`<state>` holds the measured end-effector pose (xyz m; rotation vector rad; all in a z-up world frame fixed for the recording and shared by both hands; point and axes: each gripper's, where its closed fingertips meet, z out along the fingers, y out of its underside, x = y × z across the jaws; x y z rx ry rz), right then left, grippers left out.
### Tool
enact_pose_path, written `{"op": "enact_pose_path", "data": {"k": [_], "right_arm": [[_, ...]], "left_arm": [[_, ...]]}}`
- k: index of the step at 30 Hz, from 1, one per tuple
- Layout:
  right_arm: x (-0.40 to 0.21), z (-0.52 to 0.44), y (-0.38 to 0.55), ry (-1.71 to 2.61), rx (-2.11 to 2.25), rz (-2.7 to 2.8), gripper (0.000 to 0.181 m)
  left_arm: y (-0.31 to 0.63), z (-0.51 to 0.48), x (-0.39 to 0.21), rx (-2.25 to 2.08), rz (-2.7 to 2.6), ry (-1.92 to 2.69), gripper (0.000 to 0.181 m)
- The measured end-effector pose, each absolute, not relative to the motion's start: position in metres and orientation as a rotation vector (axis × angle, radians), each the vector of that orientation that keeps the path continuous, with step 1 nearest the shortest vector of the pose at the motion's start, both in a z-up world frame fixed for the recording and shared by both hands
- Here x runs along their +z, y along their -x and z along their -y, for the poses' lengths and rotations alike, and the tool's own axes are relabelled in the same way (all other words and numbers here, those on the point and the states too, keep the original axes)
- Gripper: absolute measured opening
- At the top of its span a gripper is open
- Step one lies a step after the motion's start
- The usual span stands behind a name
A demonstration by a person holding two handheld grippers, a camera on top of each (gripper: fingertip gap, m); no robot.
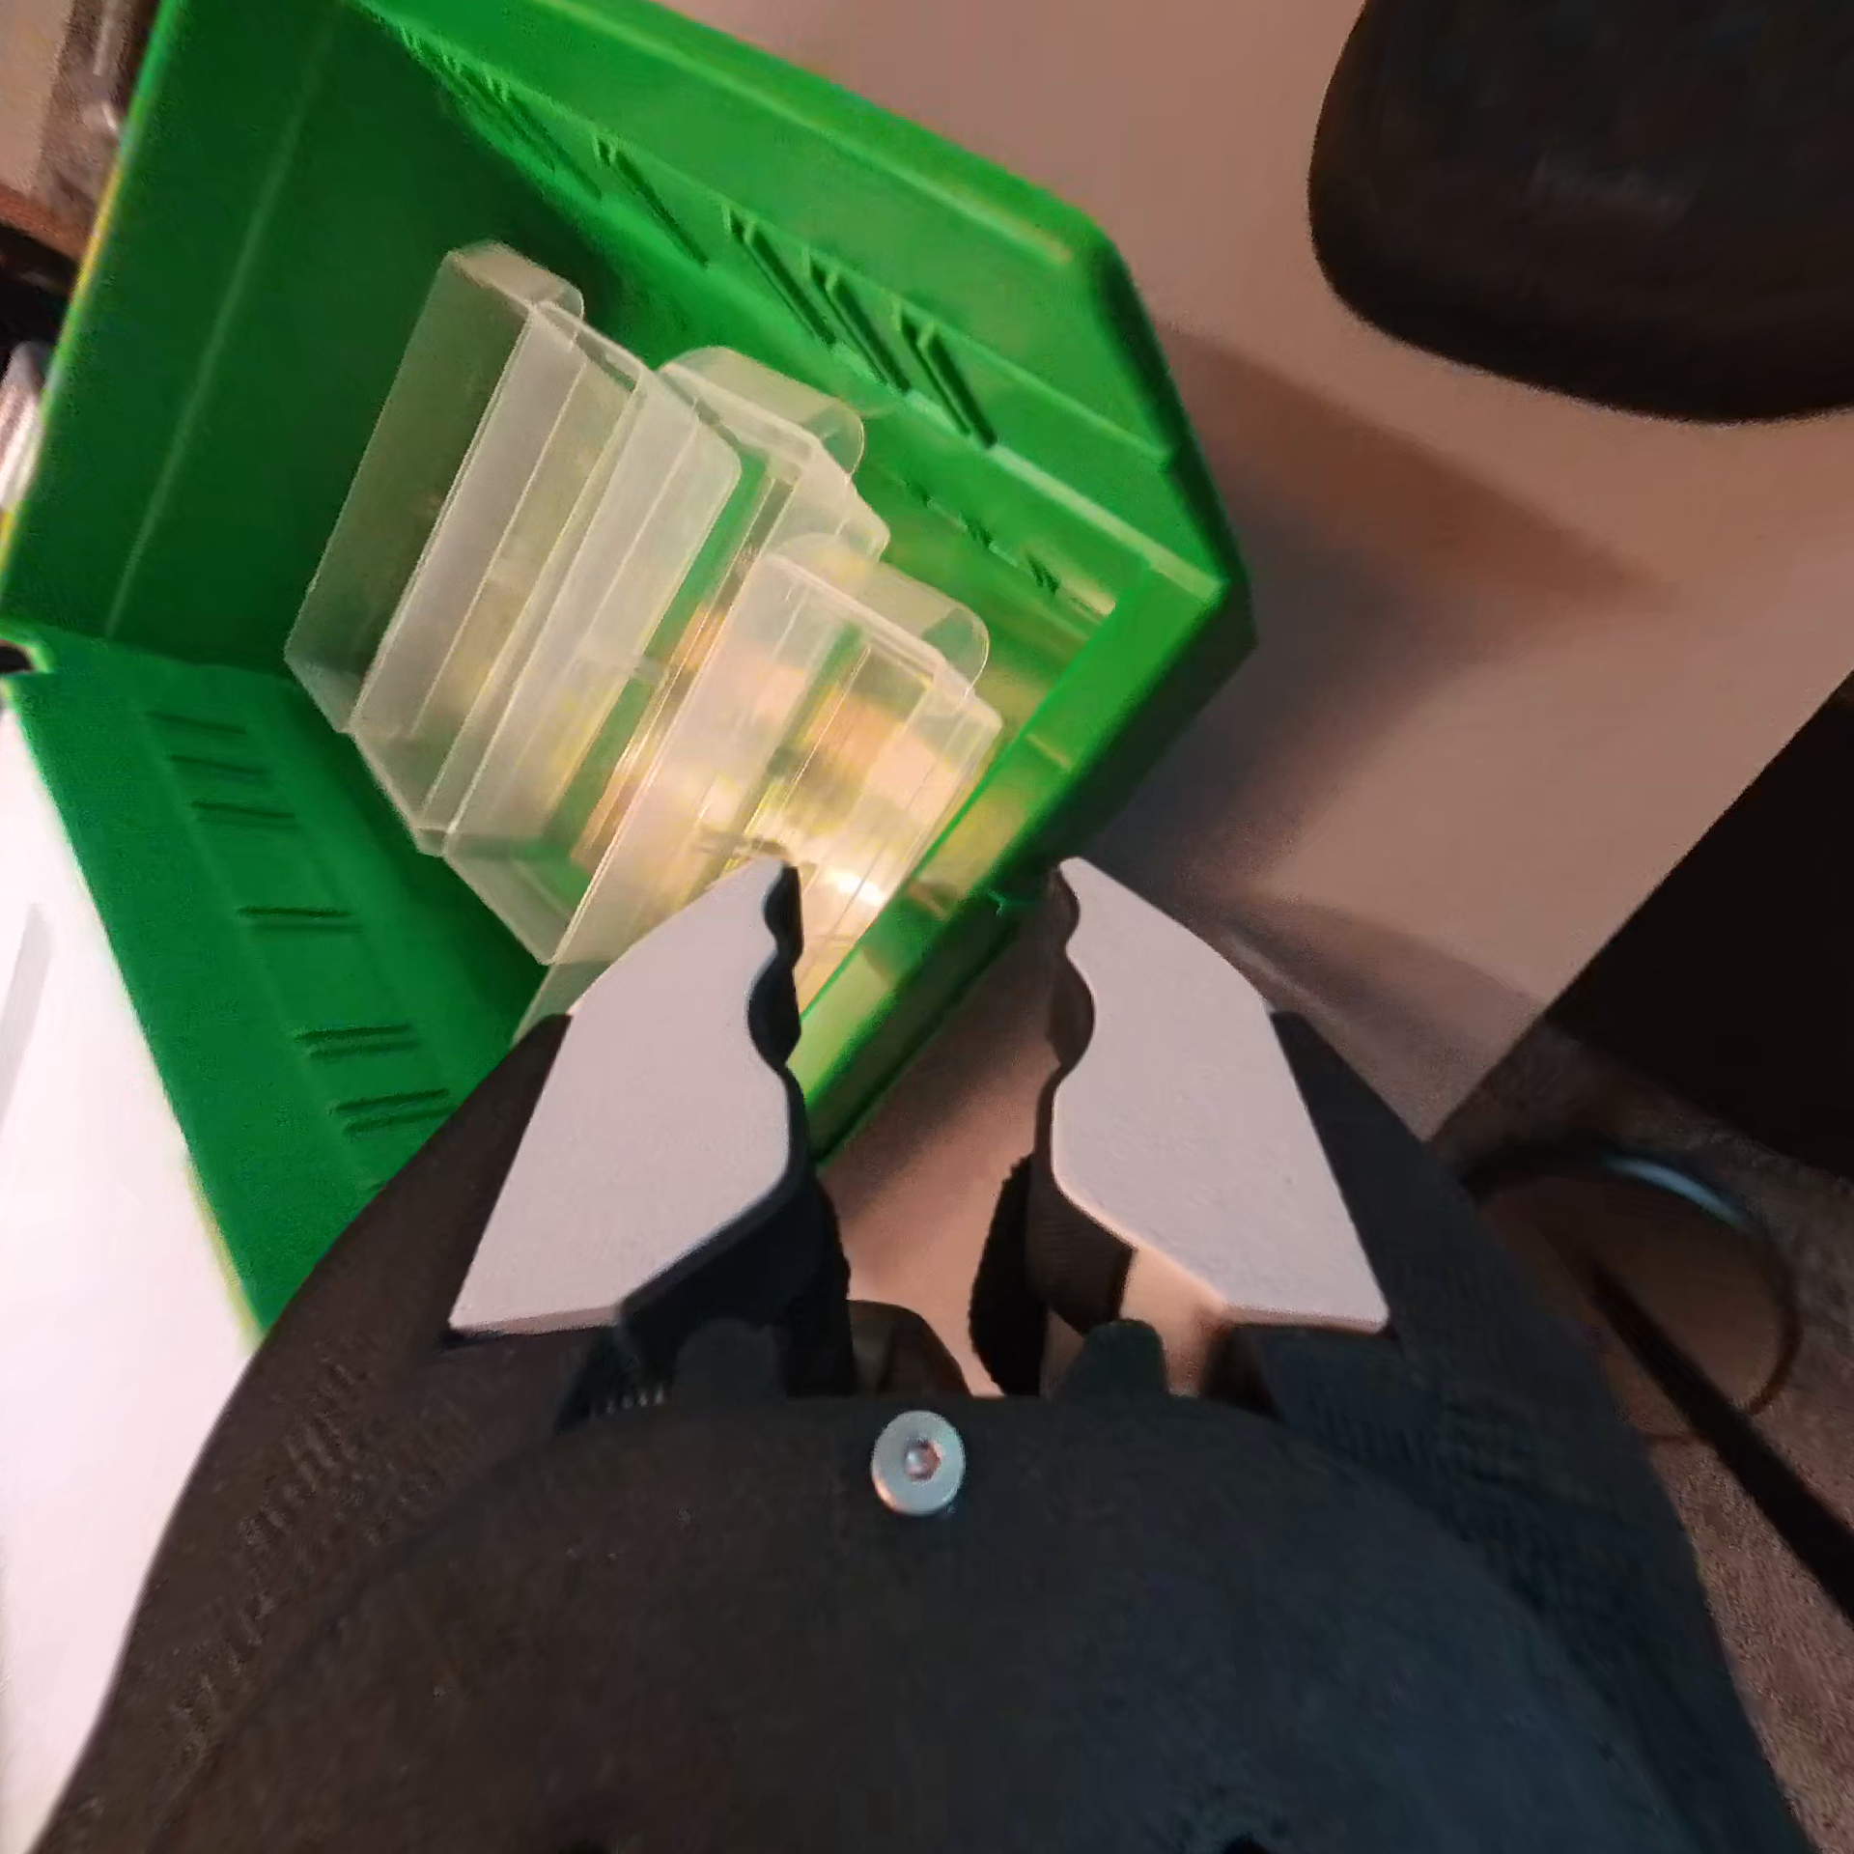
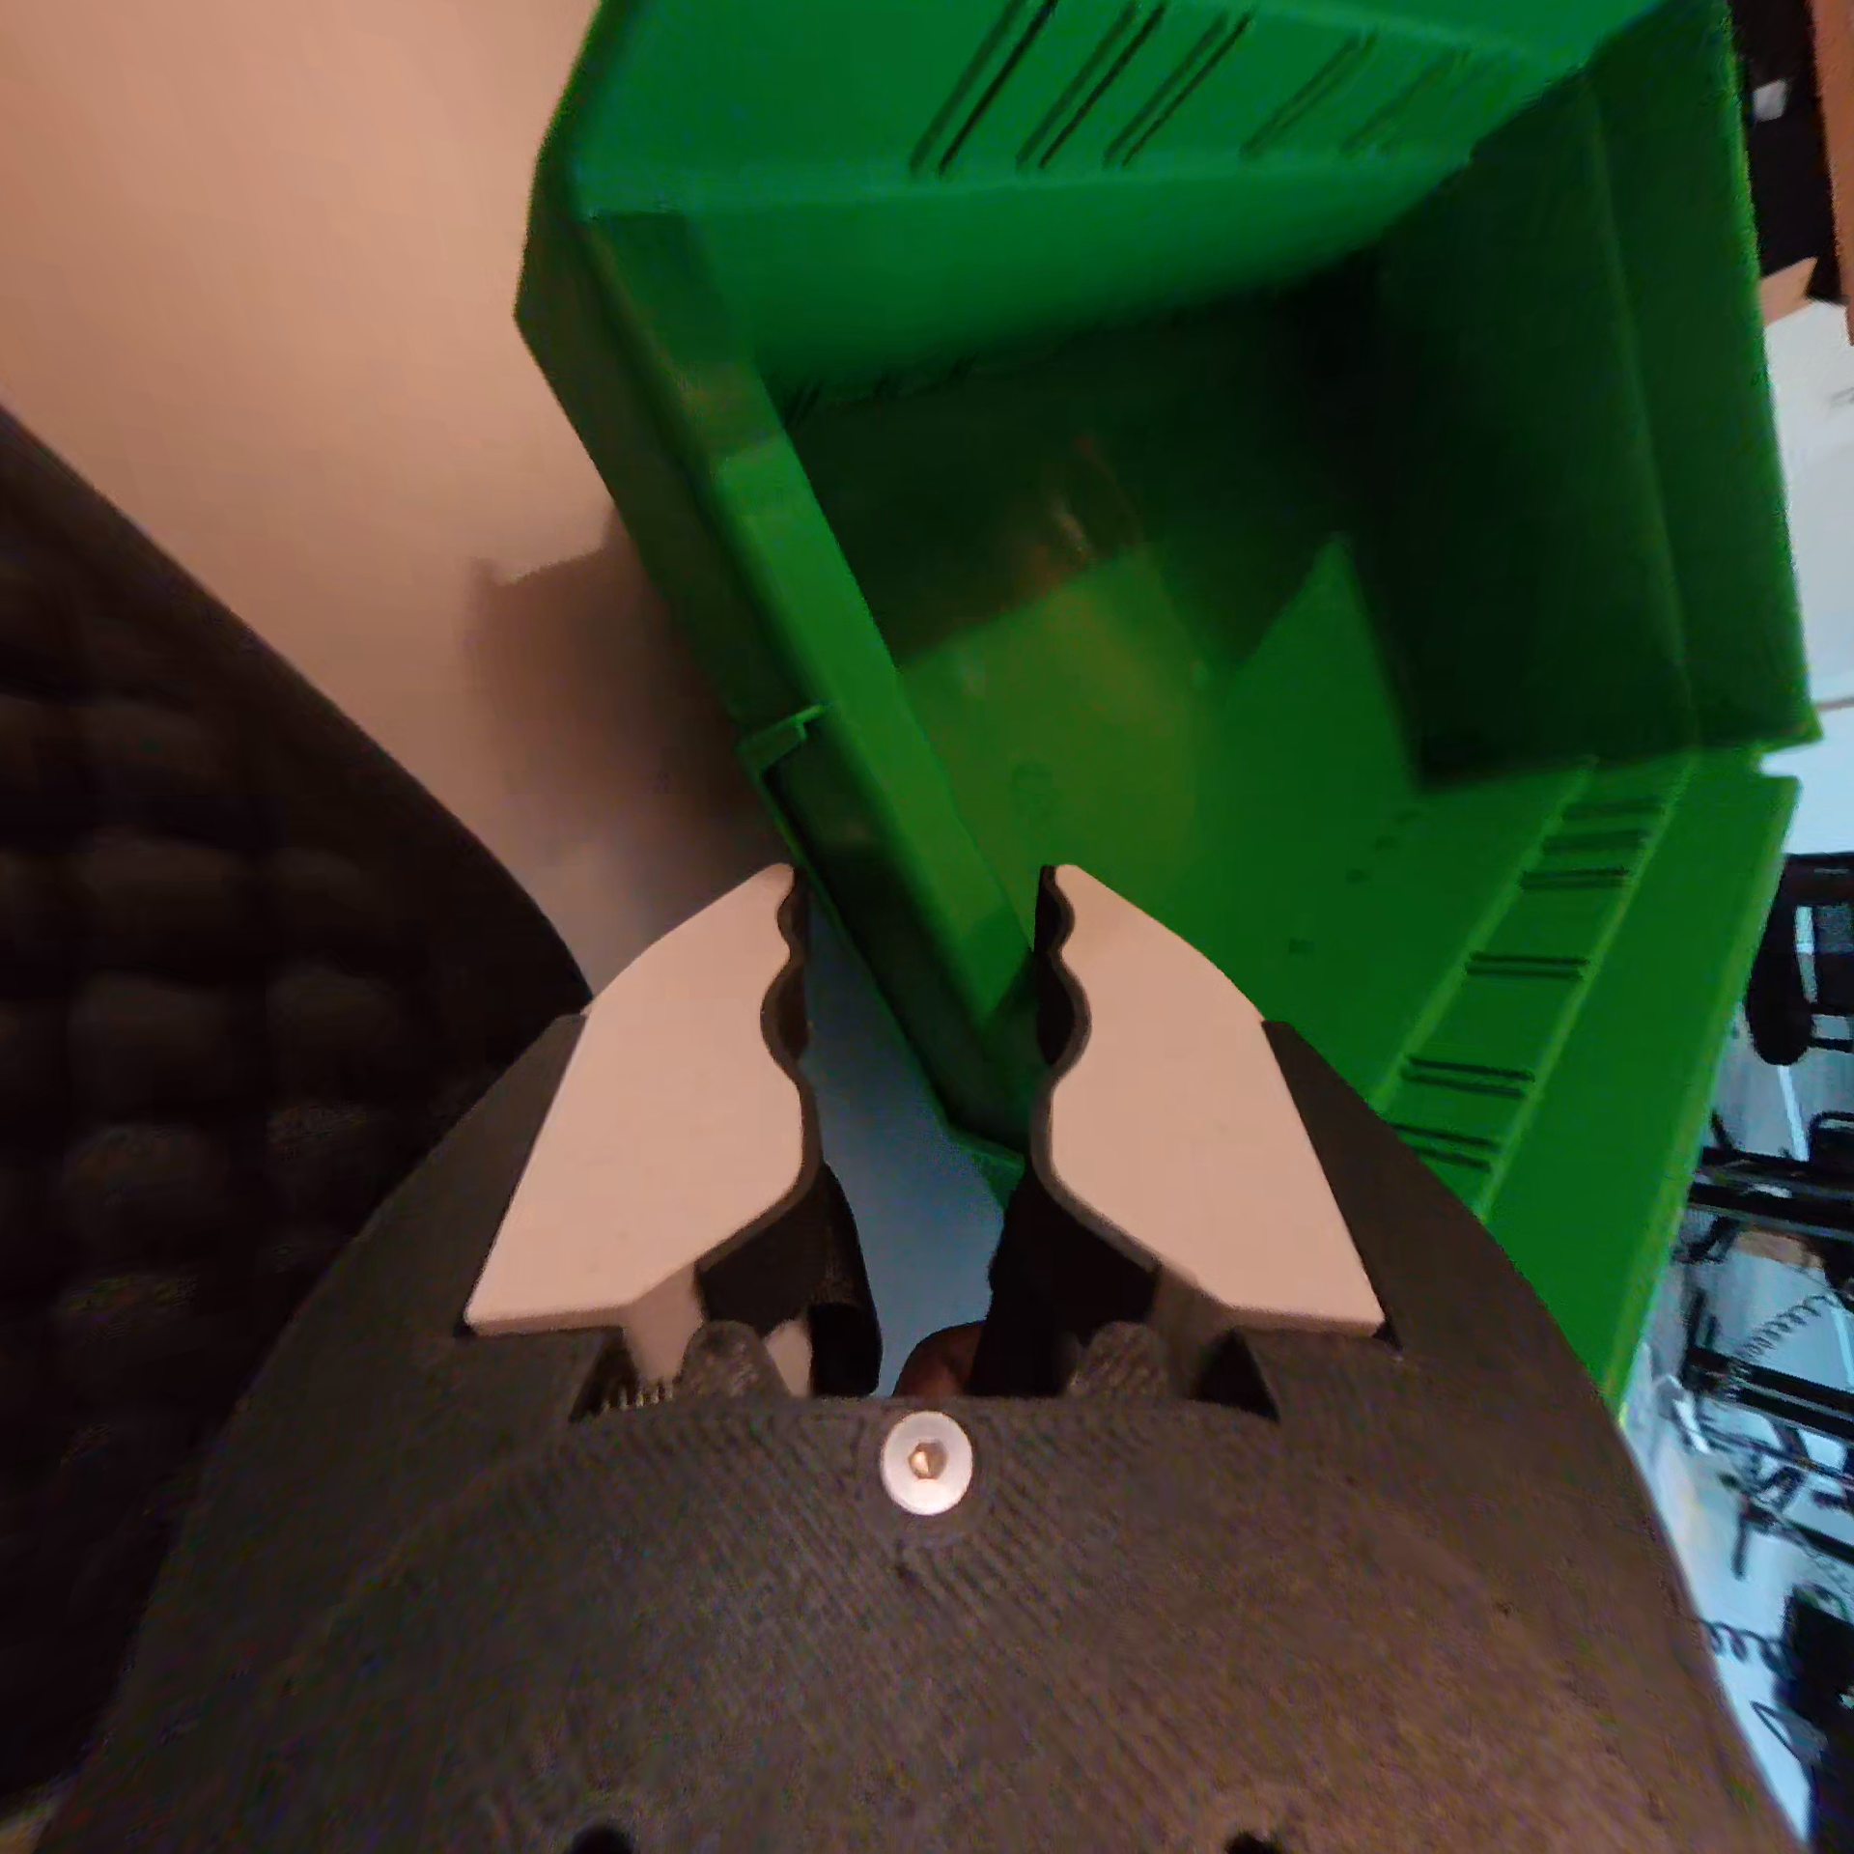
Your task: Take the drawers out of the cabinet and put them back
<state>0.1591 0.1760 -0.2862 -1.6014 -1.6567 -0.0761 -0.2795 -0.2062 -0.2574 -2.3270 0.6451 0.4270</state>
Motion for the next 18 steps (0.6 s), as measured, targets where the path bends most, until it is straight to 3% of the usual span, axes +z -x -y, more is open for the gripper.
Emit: {"op": "enact_pose_path", "data": {"k": [1, 18], "right_arm": [[-0.286, -0.179, -0.169, 1.602, -0.088, 1.647, 0.044], [-0.287, -0.202, -0.227, 1.674, -0.107, 1.523, 0.050]], "left_arm": [[0.279, 0.205, -0.263, 0.376, -0.634, 2.327, 0.046], [0.270, 0.149, -0.285, 0.528, -0.545, 2.546, 0.037]]}}
